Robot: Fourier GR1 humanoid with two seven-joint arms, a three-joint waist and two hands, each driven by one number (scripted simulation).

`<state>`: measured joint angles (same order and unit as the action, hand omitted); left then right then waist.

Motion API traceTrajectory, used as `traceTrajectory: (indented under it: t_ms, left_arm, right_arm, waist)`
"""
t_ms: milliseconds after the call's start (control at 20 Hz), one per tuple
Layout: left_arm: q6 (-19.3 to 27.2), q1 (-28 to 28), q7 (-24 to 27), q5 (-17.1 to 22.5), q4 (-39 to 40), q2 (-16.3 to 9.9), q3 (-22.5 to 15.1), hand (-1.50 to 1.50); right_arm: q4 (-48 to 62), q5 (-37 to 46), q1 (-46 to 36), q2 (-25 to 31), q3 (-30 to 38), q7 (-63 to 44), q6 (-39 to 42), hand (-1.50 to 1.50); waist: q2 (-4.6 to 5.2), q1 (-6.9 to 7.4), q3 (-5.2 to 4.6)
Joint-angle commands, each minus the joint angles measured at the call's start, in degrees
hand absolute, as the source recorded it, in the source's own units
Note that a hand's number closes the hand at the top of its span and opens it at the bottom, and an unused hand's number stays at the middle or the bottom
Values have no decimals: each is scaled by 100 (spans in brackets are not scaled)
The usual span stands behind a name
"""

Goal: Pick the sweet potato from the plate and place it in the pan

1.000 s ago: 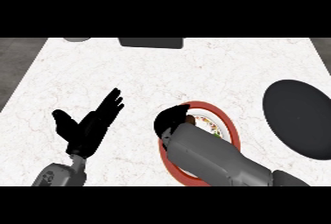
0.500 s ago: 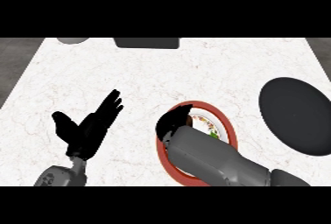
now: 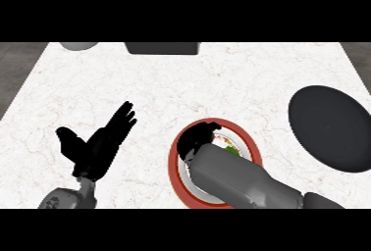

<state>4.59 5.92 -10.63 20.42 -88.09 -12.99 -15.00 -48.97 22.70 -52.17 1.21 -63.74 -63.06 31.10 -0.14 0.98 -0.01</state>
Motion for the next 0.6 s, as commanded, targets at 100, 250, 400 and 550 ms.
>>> traceTrajectory:
  t_ms: [100,250,400,550]
  left_arm:
    - [118,122,-333,-91,-211,80,39,0]
    - [111,-210,-75,-218,-279,179,-23,0]
    - [-392,-50,78,-47,150,-52,277,0]
    - [-194,-111,-161,-61,-9,-17,330,0]
  right_arm:
    - [96,509,-108,-116,-247,-233,76,150]
    - [414,1071,-100,-116,-316,453,22,150]
    - [851,1419,-77,-117,-259,870,-60,150]
    - [-6,1701,679,-41,-277,512,-750,150]
  waist:
    - [17,6,2]
    - [16,-23,1]
    - [32,-29,0]
    - [-3,-123,3]
